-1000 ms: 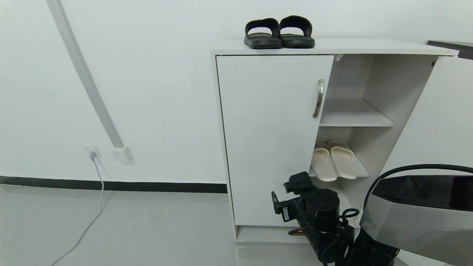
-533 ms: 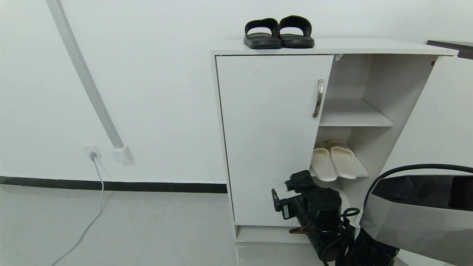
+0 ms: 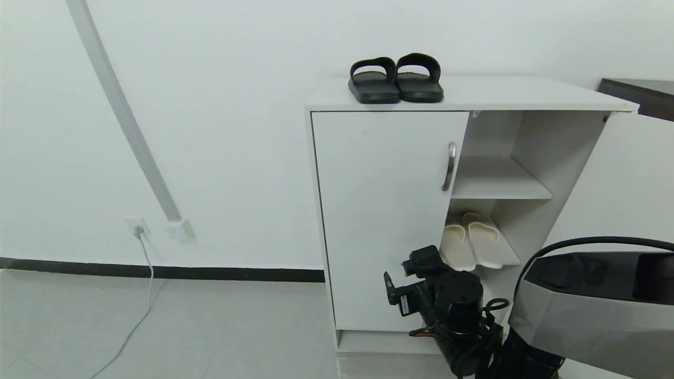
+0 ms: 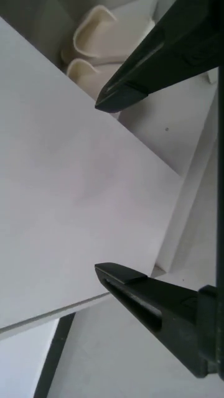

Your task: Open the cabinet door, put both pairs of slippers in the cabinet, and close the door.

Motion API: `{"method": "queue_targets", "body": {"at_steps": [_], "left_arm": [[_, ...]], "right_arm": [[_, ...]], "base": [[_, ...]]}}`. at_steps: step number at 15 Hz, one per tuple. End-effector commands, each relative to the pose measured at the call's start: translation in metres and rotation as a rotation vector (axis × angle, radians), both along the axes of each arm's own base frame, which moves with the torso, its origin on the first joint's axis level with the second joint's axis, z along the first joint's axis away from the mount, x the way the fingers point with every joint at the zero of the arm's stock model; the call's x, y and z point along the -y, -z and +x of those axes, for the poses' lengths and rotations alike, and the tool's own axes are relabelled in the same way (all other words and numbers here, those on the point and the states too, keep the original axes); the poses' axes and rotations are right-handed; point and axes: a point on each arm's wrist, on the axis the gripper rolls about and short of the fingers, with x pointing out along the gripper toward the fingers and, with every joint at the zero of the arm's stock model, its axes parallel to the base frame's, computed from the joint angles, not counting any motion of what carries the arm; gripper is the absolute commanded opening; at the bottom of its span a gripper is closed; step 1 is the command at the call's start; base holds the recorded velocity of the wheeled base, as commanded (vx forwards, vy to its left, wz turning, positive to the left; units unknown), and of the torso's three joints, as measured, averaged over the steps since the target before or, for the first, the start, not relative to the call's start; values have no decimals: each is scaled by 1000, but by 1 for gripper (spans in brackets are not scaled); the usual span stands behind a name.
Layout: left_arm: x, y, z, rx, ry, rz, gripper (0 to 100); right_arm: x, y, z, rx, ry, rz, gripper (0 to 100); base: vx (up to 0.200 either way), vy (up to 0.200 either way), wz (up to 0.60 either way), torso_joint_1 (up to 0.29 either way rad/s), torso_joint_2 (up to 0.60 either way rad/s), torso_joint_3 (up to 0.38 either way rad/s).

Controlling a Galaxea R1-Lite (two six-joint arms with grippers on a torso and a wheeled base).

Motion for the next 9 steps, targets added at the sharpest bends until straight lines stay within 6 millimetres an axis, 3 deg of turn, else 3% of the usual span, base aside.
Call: {"method": "queue_targets", "body": {"at_steps": [1,9], "left_arm": [[0,0,0,-1,0,0,0],[0,0,0,-1,0,0,0]], "right_arm": [[0,0,1,0,3,1,100],[1,1,0,-3,3,-2,100]], "base": [[0,0,0,95,-500,-354],[0,0,0,134,-469,-335]]}}
